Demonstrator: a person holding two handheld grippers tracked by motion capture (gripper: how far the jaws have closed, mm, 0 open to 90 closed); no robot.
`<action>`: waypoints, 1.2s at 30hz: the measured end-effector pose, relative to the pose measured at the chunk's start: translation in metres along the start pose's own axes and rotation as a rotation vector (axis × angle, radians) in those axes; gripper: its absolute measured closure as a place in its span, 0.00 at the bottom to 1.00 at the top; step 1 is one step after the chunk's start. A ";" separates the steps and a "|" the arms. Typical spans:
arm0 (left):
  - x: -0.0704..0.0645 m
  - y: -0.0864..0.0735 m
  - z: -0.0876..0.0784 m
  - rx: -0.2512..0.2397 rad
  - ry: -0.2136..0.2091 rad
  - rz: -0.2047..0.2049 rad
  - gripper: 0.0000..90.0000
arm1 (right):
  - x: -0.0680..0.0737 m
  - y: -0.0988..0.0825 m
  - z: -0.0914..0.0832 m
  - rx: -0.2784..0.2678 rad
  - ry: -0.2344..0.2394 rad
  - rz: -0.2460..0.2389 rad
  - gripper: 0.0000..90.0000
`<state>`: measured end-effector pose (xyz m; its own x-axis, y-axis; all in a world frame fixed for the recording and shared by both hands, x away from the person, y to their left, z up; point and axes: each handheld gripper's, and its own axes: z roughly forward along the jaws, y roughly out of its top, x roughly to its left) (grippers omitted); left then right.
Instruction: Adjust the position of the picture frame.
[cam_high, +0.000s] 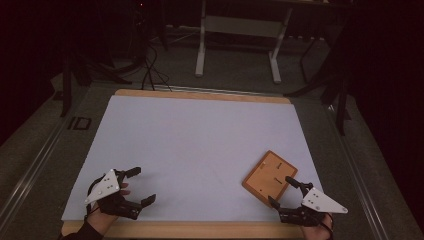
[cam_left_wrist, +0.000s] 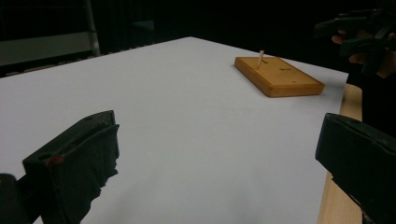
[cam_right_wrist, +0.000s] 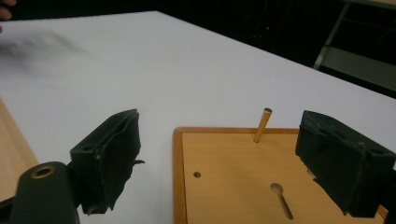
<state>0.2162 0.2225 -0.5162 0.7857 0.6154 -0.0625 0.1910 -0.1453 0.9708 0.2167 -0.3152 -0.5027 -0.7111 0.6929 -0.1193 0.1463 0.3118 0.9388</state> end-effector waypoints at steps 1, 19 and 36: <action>0.000 0.000 0.000 0.000 0.000 0.001 0.00 | 0.000 0.001 0.000 0.010 0.001 -0.009 0.16; -0.003 0.002 0.004 0.011 -0.030 0.006 0.00 | 0.001 0.027 0.005 0.024 0.058 -0.035 0.14; -0.004 0.000 0.007 0.019 -0.055 -0.007 0.00 | -0.036 0.063 0.030 0.039 0.053 -0.040 0.12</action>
<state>0.2173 0.2145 -0.5175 0.8154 0.5730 -0.0823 0.2071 -0.1559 0.9658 0.2721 -0.3011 -0.4487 -0.7522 0.6443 -0.1383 0.1430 0.3644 0.9202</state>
